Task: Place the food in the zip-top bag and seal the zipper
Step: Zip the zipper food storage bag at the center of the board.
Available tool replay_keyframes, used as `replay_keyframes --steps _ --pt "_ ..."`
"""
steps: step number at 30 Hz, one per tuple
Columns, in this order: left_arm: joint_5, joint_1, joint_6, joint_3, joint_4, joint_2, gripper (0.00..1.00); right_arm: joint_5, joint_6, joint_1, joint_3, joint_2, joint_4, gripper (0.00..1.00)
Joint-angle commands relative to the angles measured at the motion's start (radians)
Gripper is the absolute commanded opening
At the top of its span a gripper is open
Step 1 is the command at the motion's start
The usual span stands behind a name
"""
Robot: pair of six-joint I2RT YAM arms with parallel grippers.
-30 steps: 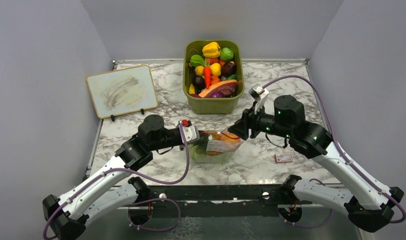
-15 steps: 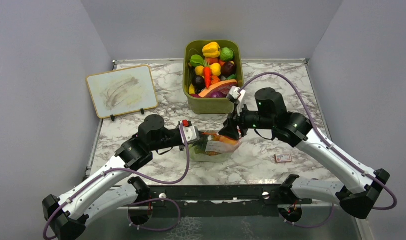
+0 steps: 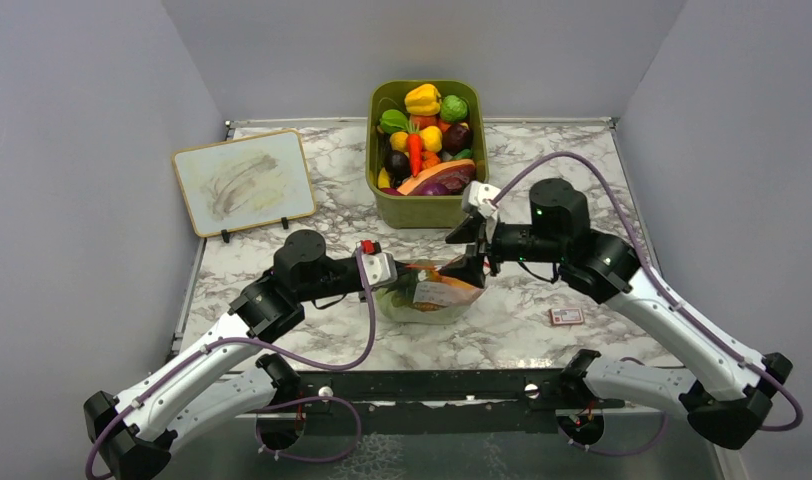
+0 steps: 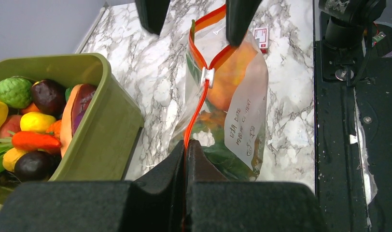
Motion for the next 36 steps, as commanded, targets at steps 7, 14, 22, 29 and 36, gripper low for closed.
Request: replay_keyframes --steps 7,14,22,29,36 --pt "0.045 -0.001 -0.005 0.003 0.092 -0.016 0.0 -0.161 -0.258 0.004 0.016 0.126 -0.003 0.5" --pt "-0.045 -0.001 0.038 0.017 0.001 -0.031 0.0 -0.118 -0.261 0.004 -0.014 0.079 0.016 0.01" --pt "-0.063 0.001 0.054 0.029 -0.075 -0.066 0.0 -0.025 -0.287 0.004 -0.017 0.046 -0.083 0.01" --pt "-0.122 0.001 0.097 0.032 -0.149 -0.064 0.0 0.099 -0.277 0.004 0.031 -0.013 -0.172 0.01" --pt "-0.164 0.004 0.112 0.015 -0.199 -0.092 0.0 0.258 -0.22 0.004 0.025 -0.064 -0.256 0.01"
